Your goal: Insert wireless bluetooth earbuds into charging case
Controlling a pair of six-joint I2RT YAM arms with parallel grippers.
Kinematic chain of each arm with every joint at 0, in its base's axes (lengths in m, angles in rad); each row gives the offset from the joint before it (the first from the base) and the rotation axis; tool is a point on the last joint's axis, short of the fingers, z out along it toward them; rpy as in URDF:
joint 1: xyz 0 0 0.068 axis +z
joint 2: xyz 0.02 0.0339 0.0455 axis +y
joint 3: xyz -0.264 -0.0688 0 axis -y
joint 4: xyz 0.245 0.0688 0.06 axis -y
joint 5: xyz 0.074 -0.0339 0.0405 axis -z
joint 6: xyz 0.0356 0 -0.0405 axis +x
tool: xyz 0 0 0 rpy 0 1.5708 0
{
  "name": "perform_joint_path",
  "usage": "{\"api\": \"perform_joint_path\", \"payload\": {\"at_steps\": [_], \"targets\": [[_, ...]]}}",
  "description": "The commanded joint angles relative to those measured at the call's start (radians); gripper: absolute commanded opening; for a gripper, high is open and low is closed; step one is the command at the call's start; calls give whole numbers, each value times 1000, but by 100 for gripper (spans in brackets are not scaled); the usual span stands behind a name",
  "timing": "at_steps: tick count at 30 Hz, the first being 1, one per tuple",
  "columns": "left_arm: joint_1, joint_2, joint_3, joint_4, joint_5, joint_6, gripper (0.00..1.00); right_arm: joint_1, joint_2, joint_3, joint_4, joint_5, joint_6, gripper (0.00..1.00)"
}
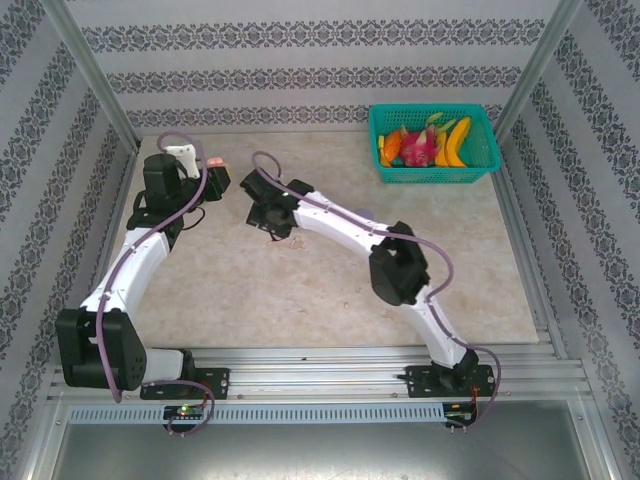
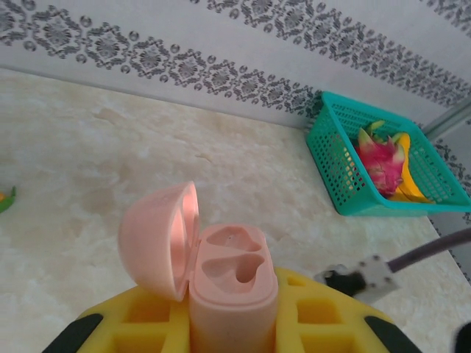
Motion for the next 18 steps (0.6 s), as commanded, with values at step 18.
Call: {"api": "perform_joint_path", "payload": {"at_steps": [18], "targets": [[47, -54, -87, 165, 21, -124, 0, 24, 261, 308, -280, 200, -52, 49]]}}
